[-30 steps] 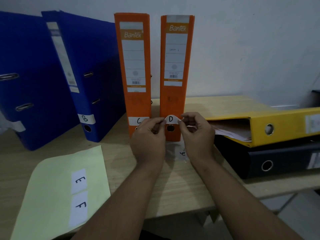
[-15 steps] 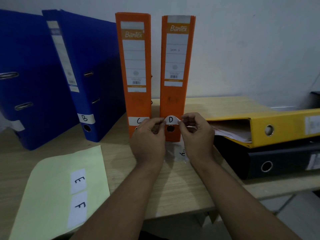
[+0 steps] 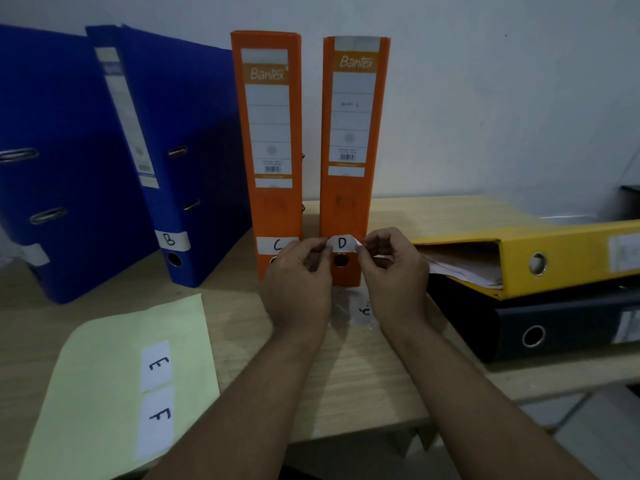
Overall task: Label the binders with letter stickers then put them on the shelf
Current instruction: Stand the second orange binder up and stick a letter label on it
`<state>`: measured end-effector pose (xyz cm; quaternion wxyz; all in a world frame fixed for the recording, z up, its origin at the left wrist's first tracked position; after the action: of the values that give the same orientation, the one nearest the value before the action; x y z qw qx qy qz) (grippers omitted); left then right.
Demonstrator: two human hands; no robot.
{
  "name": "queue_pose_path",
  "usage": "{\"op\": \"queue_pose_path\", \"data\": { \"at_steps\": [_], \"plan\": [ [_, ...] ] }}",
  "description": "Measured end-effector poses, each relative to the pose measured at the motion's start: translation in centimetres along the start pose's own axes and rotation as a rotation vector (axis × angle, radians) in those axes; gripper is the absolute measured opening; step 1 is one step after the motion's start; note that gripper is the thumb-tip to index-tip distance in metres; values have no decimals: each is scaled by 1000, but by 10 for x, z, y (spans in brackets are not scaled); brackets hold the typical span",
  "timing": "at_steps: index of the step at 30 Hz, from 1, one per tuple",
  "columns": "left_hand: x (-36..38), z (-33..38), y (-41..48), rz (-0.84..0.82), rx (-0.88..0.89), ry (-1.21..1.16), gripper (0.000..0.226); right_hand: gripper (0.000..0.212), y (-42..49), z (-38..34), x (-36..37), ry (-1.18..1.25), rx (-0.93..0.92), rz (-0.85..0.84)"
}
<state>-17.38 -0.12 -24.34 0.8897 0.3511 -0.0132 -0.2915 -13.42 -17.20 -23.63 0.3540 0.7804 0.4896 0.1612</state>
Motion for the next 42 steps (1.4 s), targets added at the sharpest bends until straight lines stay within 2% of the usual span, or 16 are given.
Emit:
{"op": "queue_pose_path", "data": {
  "at_steps": [17,19,24,34,42],
  "plan": [
    [-6,4,-3,12,-5,59,26,14,1,4,0,-1,41,1],
    [-7,8,-5,13,-3,92,33,19,0,9,1,0,104,-14],
    [-5,10,-7,-21,-25,93,42,51,-3,19,11,121,288,-115],
    [-6,8,-5,-26,-45,18,42,52,-5,10,4,123,238,-122],
    [-11,8,-4,-18,-96,11,33,56,-6,11,2,155,253,-109]
  ]
}}
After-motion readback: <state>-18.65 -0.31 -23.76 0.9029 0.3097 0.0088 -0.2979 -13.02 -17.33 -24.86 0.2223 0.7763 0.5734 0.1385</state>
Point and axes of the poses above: each hand's wrist, its own y-axis towards the middle knuckle, its own x-axis out of the palm, z = x × y, the point moved 7 cm from there along y, towards the middle knuckle, and after that the axes turned 8 degrees about z, right-handed, at the moved point
